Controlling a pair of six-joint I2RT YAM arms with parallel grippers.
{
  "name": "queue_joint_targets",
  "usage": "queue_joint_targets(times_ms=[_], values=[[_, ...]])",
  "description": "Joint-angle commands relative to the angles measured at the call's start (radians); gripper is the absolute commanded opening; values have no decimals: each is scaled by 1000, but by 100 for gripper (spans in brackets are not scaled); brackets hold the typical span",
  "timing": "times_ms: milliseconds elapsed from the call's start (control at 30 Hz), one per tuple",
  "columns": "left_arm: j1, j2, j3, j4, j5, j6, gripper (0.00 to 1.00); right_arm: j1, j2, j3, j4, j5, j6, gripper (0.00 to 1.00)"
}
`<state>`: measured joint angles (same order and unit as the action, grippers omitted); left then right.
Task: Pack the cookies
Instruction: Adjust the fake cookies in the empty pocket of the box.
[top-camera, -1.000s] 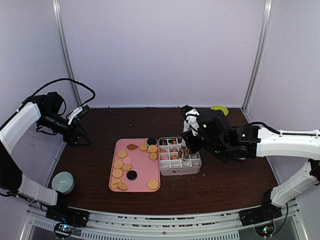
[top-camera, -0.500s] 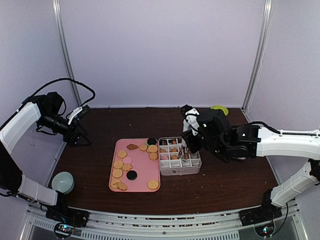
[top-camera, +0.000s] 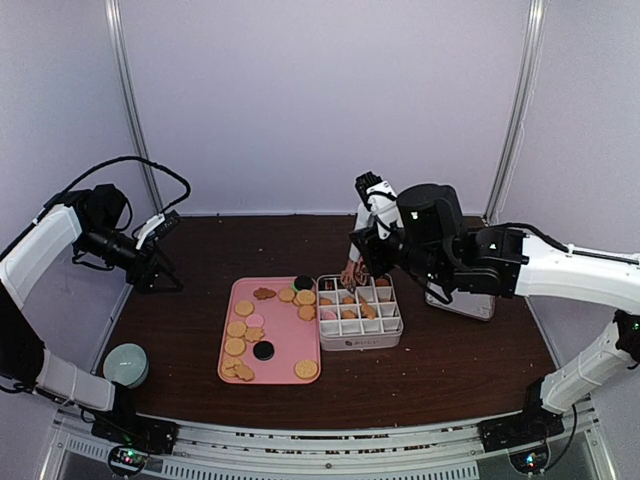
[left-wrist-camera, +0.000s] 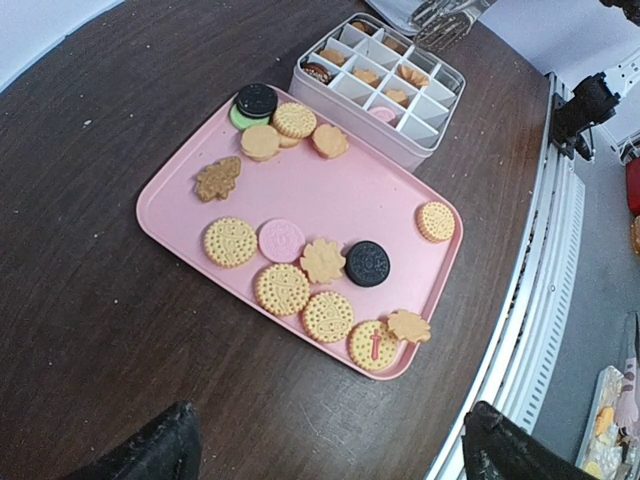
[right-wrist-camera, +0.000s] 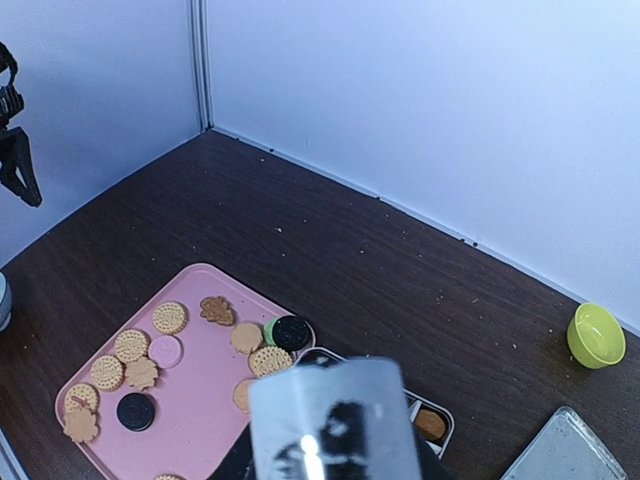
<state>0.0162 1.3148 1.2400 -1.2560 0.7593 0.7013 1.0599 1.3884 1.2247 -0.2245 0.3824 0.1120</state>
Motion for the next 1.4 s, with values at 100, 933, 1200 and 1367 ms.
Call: queue_joint_targets(times_ms=[100, 933, 1200, 1367], values=[[10, -11, 10, -6, 10, 21, 93, 4, 7, -34, 37, 25, 8, 30], [10, 5, 26, -22, 40, 21, 92, -18, -48, -149, 16, 56, 26, 27], [10, 9, 31, -24, 41, 21, 91, -21, -40, -144, 13, 36, 25, 28], [10, 15, 34, -26, 46, 21, 91, -21, -31, -150, 29, -26, 33, 26]])
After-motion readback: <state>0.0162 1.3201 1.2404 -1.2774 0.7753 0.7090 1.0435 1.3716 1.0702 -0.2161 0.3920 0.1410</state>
